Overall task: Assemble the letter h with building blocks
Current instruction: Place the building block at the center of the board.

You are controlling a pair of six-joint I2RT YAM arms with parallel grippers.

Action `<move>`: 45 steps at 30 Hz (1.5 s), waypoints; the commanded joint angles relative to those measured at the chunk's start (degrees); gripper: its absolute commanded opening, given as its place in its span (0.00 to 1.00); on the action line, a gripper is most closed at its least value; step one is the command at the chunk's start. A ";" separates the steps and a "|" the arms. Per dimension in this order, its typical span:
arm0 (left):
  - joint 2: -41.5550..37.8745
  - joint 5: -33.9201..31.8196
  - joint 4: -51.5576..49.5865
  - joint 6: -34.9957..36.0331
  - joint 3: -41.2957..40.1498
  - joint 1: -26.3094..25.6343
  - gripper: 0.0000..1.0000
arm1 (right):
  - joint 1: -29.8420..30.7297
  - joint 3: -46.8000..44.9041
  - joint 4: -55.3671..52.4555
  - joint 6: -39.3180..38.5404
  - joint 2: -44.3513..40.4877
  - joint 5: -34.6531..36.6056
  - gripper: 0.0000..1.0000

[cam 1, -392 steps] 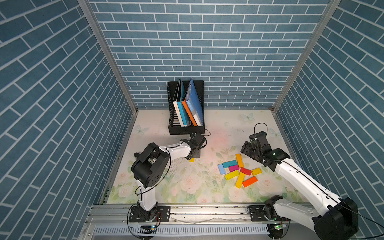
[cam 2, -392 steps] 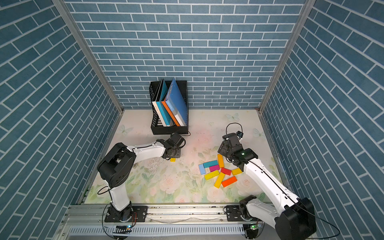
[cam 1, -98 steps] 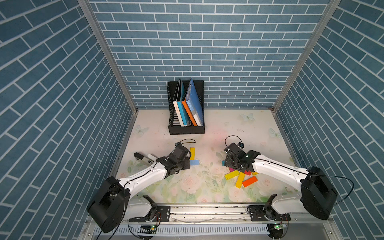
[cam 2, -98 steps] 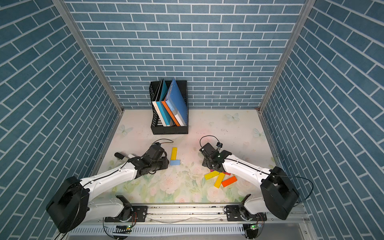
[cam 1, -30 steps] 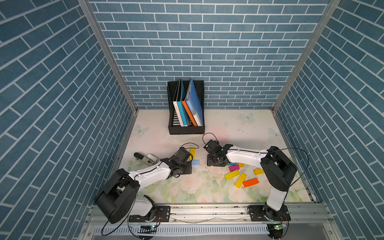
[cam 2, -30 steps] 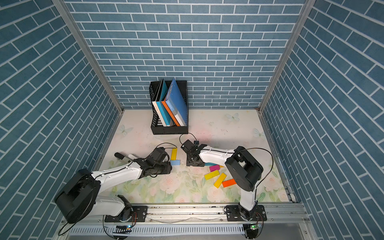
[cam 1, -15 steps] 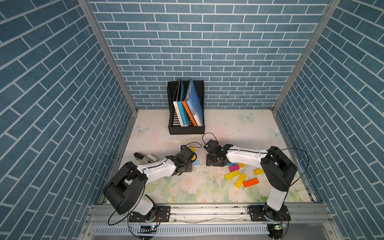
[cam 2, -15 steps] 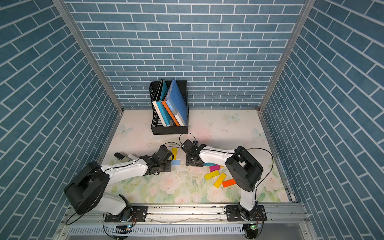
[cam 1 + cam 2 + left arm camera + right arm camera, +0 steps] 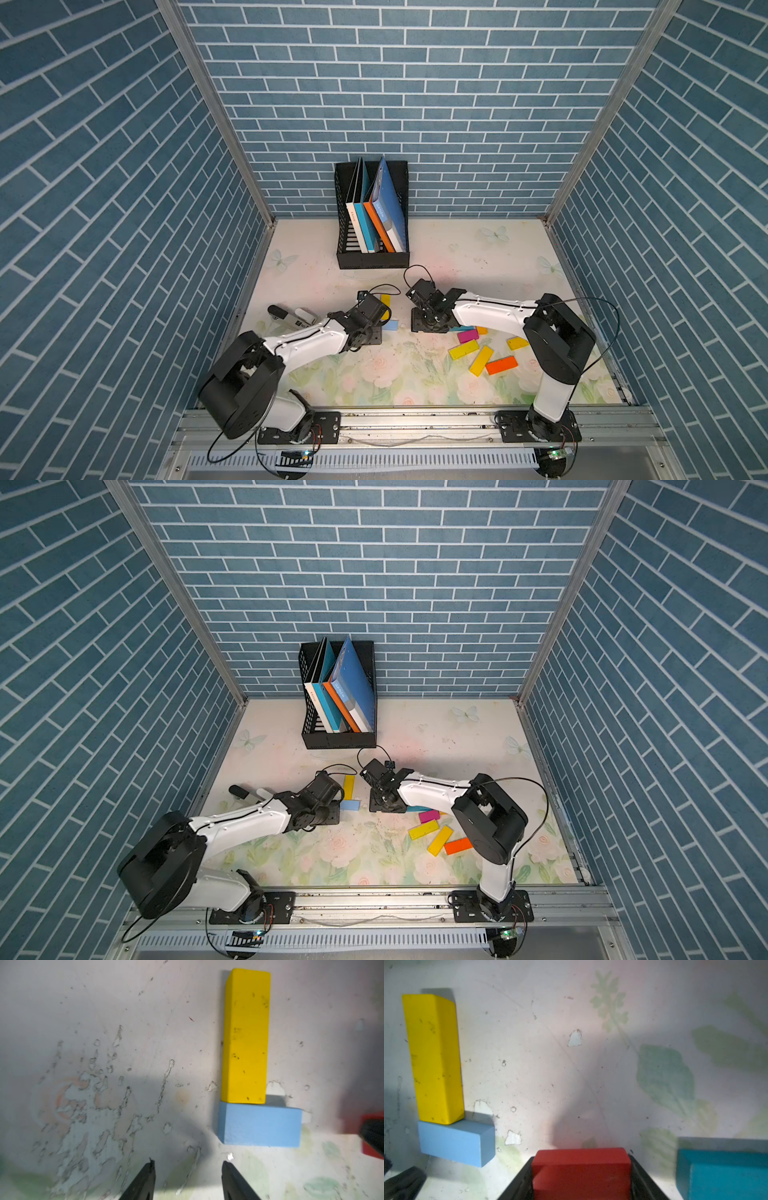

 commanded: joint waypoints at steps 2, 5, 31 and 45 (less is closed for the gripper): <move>-7.59 -3.40 -6.90 -1.18 2.85 0.29 0.60 | 0.63 3.05 0.30 -0.59 3.53 -0.94 0.63; -9.87 -3.58 -7.89 -1.31 4.57 1.75 0.60 | 0.81 5.83 -0.46 -1.08 6.01 -0.94 0.63; -10.84 0.91 -5.37 -1.10 4.89 5.79 0.59 | 3.23 7.31 -3.99 2.97 3.56 2.73 0.94; 4.08 5.14 6.69 -2.92 0.50 8.20 0.45 | 2.13 0.06 5.74 5.14 -2.71 -1.62 0.95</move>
